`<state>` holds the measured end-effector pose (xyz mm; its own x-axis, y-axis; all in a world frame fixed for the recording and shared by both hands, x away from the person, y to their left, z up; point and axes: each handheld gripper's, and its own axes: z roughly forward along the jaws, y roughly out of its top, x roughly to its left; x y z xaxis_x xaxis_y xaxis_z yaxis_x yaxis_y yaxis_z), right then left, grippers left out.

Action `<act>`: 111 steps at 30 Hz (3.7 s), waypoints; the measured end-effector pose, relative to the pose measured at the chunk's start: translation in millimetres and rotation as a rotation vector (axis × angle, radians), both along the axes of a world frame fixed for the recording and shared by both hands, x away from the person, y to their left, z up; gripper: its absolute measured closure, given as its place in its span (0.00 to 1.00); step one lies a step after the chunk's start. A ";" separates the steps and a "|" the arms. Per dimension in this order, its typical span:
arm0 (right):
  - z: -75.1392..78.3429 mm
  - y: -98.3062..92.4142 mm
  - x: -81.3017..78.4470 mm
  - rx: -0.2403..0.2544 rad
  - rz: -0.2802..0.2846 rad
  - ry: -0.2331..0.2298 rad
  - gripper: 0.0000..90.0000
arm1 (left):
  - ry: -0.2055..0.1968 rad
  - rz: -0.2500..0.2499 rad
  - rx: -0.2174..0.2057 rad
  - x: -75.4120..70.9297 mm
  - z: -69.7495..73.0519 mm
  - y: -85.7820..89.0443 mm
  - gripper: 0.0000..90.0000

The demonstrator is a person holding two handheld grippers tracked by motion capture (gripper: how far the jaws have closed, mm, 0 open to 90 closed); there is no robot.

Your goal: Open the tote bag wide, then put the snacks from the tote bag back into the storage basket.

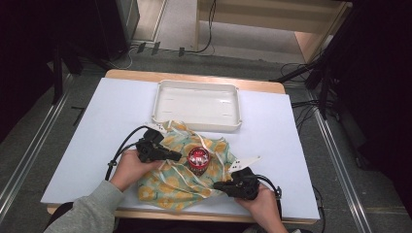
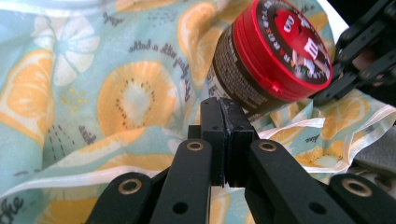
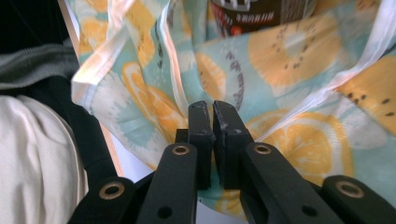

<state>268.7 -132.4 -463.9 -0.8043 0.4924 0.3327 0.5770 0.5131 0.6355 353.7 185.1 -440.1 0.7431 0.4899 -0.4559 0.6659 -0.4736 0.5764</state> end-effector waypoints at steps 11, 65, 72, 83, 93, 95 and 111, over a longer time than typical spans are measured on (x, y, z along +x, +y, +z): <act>21.9 -8.7 13.5 0.059 -0.069 -0.052 0.94 | 0.006 0.002 -0.008 -6.9 -5.1 8.9 1.00; 32.3 -28.9 42.3 0.085 -0.168 -0.102 0.79 | -0.092 -0.068 -0.028 -39.9 20.6 6.9 0.66; 34.8 -34.7 38.3 0.086 -0.175 -0.119 0.73 | -0.115 -0.071 -0.044 -39.1 26.9 5.0 0.57; 34.5 -45.2 34.0 0.084 -0.199 -0.118 0.67 | -0.123 -0.096 -0.069 -32.0 30.8 -3.1 0.49; 31.0 -48.2 32.5 0.075 -0.208 -0.105 0.66 | -0.122 -0.113 -0.088 -24.7 30.9 -7.9 0.47; 30.4 -48.8 32.9 0.075 -0.207 -0.104 0.65 | -0.127 -0.127 -0.091 -22.8 29.8 -9.9 0.44; 28.0 -50.6 34.1 0.074 -0.213 -0.094 0.64 | -0.183 -0.188 -0.074 -14.2 13.3 -20.8 0.32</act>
<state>302.9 -183.0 -435.9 -0.7144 0.6312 0.3022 0.6033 0.3367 0.7229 339.5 164.4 -426.8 0.8910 0.3062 -0.3351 0.4520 -0.5314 0.7164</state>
